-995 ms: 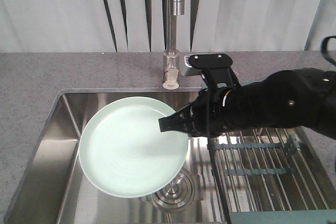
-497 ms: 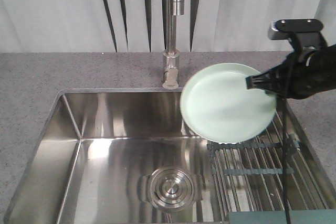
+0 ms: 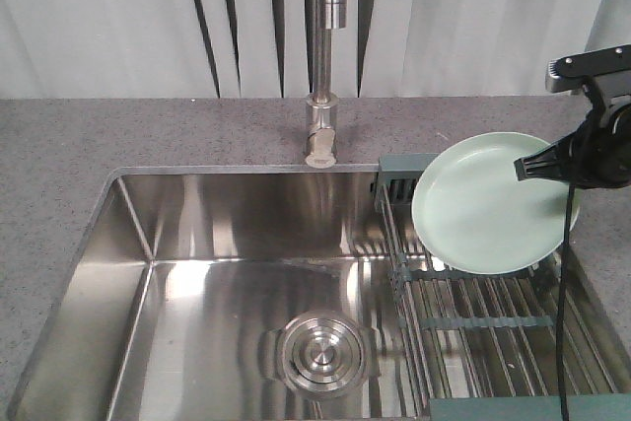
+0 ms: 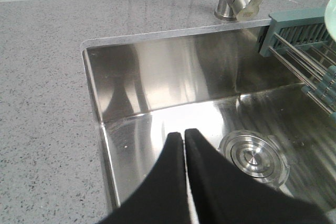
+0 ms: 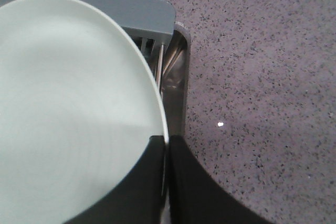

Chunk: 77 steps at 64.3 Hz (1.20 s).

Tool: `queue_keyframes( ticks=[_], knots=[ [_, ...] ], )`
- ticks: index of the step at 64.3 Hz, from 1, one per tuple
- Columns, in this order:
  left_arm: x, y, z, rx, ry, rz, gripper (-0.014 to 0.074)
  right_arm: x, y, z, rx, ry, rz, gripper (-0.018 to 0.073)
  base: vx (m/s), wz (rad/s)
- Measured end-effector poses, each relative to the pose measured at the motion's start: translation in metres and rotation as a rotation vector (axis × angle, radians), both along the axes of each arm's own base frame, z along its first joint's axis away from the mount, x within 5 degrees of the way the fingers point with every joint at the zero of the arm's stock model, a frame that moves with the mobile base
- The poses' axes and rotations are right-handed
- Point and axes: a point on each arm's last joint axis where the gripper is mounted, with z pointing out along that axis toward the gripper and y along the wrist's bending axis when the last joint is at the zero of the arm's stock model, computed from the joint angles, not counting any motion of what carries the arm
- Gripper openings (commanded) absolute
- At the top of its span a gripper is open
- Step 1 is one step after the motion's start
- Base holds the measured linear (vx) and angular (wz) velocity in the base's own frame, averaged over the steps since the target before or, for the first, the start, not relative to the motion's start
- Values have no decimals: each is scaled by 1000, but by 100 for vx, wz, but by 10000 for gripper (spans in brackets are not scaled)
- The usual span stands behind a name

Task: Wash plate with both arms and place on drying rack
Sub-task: 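Carry the plate over the drying rack and lower it flat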

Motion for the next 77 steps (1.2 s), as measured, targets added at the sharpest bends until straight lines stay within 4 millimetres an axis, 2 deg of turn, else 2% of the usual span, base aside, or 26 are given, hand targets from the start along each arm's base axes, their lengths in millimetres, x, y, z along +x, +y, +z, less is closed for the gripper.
queue_keyframes(
  ticks=[12, 22, 39, 51, 58, 67, 77],
  knots=[
    [0, 0, 0, 0, 0, 0, -6, 18, 0, -32, -15, 51, 14, 1, 0, 0],
    [0, 0, 0, 0, 0, 0, -6, 27, 1, -51, -34, 89, 40, 4, 0, 0],
    [0, 0, 0, -1, 0, 0, -6, 33, 7, -66, -60, 108, 94, 36, 0, 0],
    [0, 0, 0, -1, 0, 0, -6, 35, 9, -66, -63, 95, 103, 174, 0, 0],
    [0, 0, 0, -1, 0, 0, -6, 35, 9, -66, -67, 95, 105, 315, 0, 0],
    [0, 0, 0, -1, 0, 0, -6, 35, 9, -66, -66, 94, 102, 454, 0, 0],
    [0, 0, 0, -1, 0, 0, -6, 33, 9, -63, -58, 94, 87, 470, 0, 0]
  ],
)
